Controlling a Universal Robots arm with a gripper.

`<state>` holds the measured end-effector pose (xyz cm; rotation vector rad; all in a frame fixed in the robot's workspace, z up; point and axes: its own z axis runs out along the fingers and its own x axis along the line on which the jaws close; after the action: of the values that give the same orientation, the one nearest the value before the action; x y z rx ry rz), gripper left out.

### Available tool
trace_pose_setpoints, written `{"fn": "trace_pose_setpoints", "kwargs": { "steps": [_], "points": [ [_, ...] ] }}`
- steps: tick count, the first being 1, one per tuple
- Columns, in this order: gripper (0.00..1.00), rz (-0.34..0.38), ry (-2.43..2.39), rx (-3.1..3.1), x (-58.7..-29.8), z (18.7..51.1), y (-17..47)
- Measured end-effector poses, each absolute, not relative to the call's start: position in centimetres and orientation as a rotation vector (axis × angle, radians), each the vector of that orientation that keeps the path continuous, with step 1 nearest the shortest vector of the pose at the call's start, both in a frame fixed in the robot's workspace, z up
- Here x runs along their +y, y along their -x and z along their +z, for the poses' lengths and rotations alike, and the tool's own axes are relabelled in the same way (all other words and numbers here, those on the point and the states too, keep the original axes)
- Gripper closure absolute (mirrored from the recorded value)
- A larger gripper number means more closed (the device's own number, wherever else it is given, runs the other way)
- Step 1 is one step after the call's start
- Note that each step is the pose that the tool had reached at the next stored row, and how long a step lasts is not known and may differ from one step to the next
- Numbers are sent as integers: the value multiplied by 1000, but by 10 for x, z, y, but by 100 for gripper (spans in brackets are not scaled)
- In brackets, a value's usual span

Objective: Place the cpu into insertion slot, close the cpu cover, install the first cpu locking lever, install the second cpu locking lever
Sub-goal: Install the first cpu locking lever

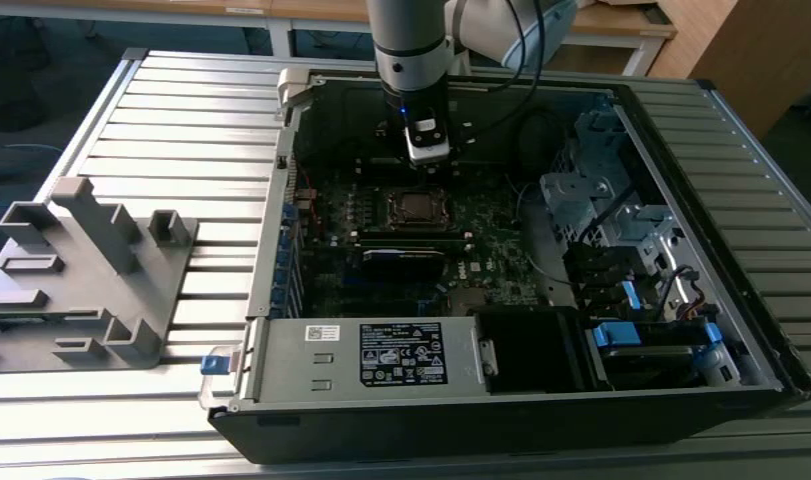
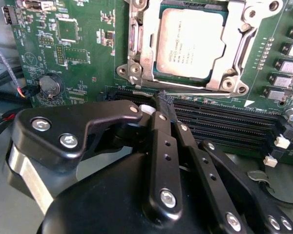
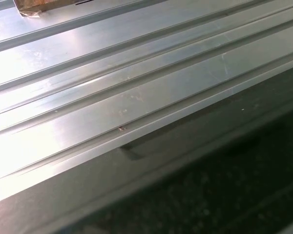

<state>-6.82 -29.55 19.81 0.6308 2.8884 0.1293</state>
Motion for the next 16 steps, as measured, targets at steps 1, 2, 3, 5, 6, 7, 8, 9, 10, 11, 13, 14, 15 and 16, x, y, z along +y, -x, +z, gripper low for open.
{"fn": "trace_pose_setpoints", "kwargs": {
  "steps": [1,2,3,5,6,7,8,9,10,11,13,14,15,16],
  "points": [
    [90,129,-631,2888,-295,198,68],
    [90,129,-631,2888,-296,198,68],
    [90,130,-631,2888,-296,198,68],
    [90,129,-631,2889,-296,199,68],
    [90,129,-631,2888,-296,199,68],
    [90,138,-632,2889,-295,199,68],
    [90,147,-633,2890,-295,199,68],
    [90,147,-633,2890,-295,199,68],
    [90,147,-633,2890,-295,199,68],
    [90,147,-633,2890,-296,199,68],
    [90,147,-633,2890,-296,200,68],
    [90,147,-633,2890,-296,200,68],
    [90,147,-633,2890,-295,200,68],
    [90,147,-633,2890,-295,200,68]
  ]
}}
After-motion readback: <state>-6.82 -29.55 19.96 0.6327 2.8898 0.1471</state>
